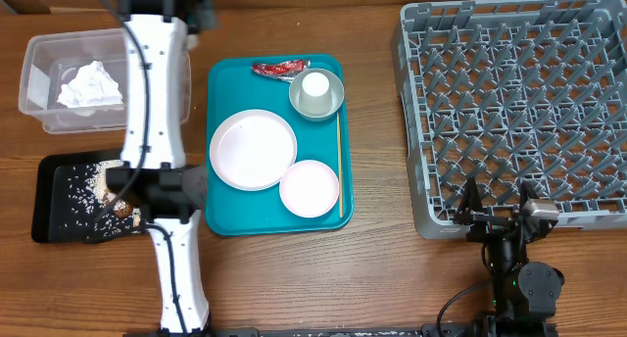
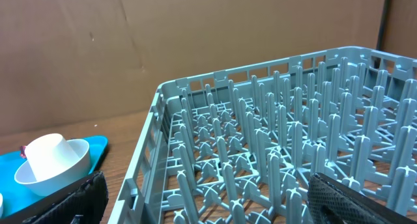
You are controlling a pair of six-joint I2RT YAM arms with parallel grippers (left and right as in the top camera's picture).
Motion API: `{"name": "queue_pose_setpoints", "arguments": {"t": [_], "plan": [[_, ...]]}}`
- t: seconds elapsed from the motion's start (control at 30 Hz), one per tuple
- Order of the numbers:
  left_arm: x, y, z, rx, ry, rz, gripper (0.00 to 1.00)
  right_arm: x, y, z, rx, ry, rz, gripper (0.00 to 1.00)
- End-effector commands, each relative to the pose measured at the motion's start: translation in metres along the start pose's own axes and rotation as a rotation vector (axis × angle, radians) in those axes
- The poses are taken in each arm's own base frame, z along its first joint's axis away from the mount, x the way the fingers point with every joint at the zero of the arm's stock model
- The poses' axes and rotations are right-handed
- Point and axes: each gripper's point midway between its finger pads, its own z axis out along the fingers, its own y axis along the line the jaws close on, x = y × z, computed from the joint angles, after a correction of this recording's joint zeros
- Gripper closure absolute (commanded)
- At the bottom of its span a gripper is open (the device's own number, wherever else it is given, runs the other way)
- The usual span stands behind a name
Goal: Sort waste into correct bins and load items into the dishwasher
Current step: 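Carry the tissue left and release it into the clear bin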
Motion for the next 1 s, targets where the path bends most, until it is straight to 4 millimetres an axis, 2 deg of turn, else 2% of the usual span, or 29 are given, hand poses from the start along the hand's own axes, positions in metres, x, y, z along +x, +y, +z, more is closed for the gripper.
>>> {"name": "queue_pose_setpoints", "arguments": {"t": [0.0,0.07,0.13,0.2,0.23,0.27,0.3,0.33,0.43,0.5,0.6,0.67,0.8,0.87,0.97], "plan": [[-0.01,0.061,0.018,-0.138,-0.007,-0.131,0.96,0.002,0.0,0.0,-0.004,-0.004,0.0,0.0],[-0.011,0.087,0.028,-0.171,0.003,-0.18,0.93,0.002,0.0,0.0,-0.004,-0.004,0.0,0.0],[-0.013,0.112,0.04,-0.199,0.01,-0.222,0.8,0.002,0.0,0.0,-0.004,-0.004,0.0,0.0],[-0.011,0.131,0.05,-0.206,0.024,-0.255,0.75,0.002,0.0,0.0,-0.004,-0.004,0.0,0.0],[-0.01,0.138,0.056,-0.199,0.035,-0.271,0.66,0.002,0.0,0.0,-0.004,-0.004,0.0,0.0],[-0.007,0.145,0.063,-0.184,0.053,-0.29,0.46,0.002,0.0,0.0,-0.004,-0.004,0.0,0.0],[-0.003,0.15,0.068,-0.166,0.07,-0.305,0.17,0.002,0.0,0.0,-0.004,-0.004,0.0,0.0],[0.0,0.153,0.074,-0.143,0.089,-0.319,0.0,0.002,0.0,0.0,-0.004,-0.004,0.0,0.0],[0.009,0.154,0.082,-0.045,0.144,-0.359,0.0,0.002,0.0,0.0,-0.004,-0.004,0.0,0.0],[0.012,0.145,0.082,0.035,0.174,-0.375,0.0,0.002,0.0,0.0,-0.004,-0.004,0.0,0.0],[0.014,0.118,0.077,0.194,0.212,-0.384,0.0,0.002,0.0,0.0,-0.004,-0.004,0.0,0.0],[0.013,0.091,0.07,0.339,0.23,-0.339,0.0,0.002,0.0,0.0,-0.004,-0.004,0.0,0.0],[0.011,0.023,0.044,0.641,0.226,-0.166,0.01,0.002,0.0,0.0,-0.004,-0.004,0.0,0.0],[0.015,-0.002,0.036,0.69,0.234,-0.118,0.02,0.002,0.0,0.0,-0.004,-0.004,0.0,0.0],[0.026,-0.034,0.032,0.666,0.242,-0.045,0.07,0.002,0.0,0.0,-0.004,-0.004,0.0,0.0]]}}
